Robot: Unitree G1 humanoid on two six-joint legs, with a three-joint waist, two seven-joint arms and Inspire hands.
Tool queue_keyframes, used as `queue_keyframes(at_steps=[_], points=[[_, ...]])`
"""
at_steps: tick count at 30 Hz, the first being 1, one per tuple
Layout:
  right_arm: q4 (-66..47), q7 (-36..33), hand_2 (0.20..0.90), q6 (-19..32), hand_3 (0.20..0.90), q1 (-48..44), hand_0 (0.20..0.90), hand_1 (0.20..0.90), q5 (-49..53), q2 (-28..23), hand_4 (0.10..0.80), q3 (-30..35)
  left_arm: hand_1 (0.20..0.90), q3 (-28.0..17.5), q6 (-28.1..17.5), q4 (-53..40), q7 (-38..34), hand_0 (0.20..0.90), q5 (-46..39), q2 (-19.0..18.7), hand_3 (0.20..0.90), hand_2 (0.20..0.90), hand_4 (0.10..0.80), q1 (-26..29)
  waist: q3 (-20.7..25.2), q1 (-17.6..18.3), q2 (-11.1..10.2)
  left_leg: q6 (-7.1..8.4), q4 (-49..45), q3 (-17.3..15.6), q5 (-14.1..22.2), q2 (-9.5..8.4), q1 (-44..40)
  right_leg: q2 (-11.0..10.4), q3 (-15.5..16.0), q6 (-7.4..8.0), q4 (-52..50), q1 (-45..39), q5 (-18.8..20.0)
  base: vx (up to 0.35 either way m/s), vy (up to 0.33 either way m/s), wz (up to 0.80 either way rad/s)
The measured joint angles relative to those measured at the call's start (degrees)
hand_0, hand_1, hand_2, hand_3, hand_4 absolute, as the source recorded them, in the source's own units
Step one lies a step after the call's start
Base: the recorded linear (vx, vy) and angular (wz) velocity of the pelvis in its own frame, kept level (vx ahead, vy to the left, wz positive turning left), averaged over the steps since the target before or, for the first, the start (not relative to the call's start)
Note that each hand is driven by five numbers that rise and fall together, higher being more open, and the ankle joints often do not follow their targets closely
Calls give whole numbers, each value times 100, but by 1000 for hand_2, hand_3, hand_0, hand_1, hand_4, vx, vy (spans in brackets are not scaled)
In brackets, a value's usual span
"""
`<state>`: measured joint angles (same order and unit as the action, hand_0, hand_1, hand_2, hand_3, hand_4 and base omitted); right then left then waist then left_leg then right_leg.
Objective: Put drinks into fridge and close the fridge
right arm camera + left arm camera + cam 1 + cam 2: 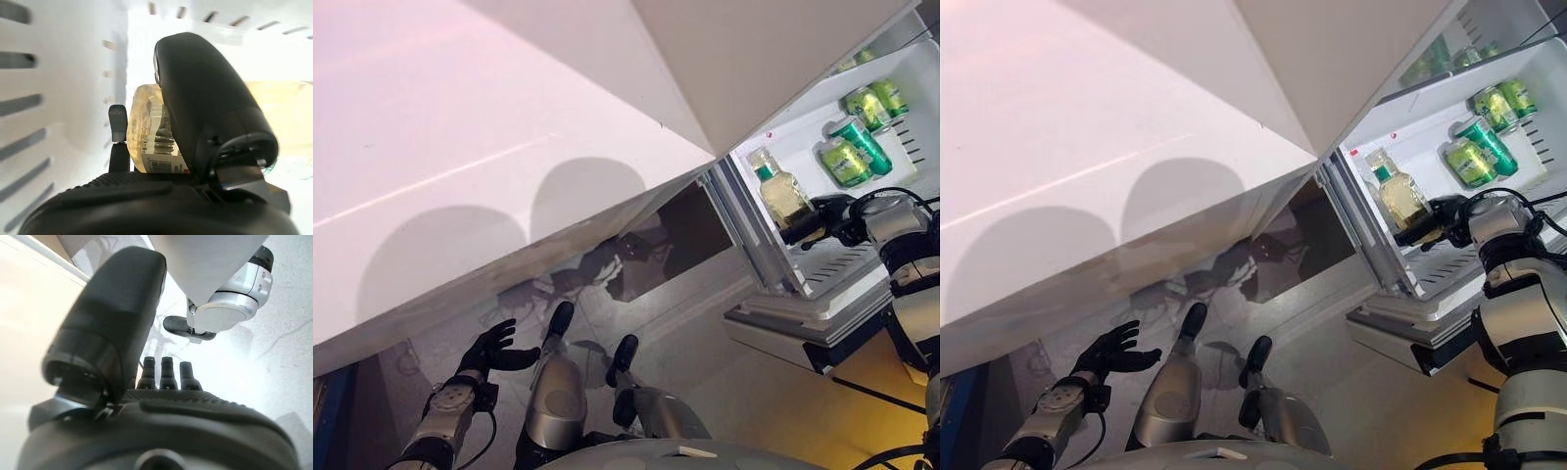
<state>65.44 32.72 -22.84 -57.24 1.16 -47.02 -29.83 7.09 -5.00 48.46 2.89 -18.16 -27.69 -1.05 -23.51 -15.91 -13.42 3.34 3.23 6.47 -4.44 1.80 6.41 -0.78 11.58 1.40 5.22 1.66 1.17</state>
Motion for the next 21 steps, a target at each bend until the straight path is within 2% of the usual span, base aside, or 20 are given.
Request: queue_keyframes(at_steps=[5,14,19,20,21], points=[[225,451,300,-194,200,-65,300,300,-421,23,100,0,900,6,14,-21,2,900,-37,-10,900,900,800,42,-68,-127,93,9,-7,23,-7,-2,18,1,28,0,0,-1,0,3,-5,1],[493,531,300,-356,200,-224,300,300,-587,189,100,8,900,13,120,-171,31,900,-36,-86,900,900,800,42,-87,-235,120,17,-73,162,-11,-10,110,5,164,0,0,0,0,20,-16,7],[539,547,300,-461,200,-285,300,300,-894,323,100,149,900,-16,696,-775,92,900,-35,-280,900,900,800,63,-100,-323,138,21,-118,185,-14,-32,128,-9,176,0,0,-9,0,55,-3,3],[592,590,540,-467,480,-319,540,540,-951,324,380,241,900,-18,782,-806,112,900,-35,-329,900,900,800,116,-100,-325,138,21,-130,188,-14,-37,133,-12,177,0,0,-11,0,0,0,0],[647,639,646,-475,604,-377,646,646,-982,319,504,258,900,-24,900,-838,138,900,-35,-375,900,900,800,164,-100,-319,138,21,-139,187,-14,-43,133,-19,177,0,0,-12,0,0,0,0]])
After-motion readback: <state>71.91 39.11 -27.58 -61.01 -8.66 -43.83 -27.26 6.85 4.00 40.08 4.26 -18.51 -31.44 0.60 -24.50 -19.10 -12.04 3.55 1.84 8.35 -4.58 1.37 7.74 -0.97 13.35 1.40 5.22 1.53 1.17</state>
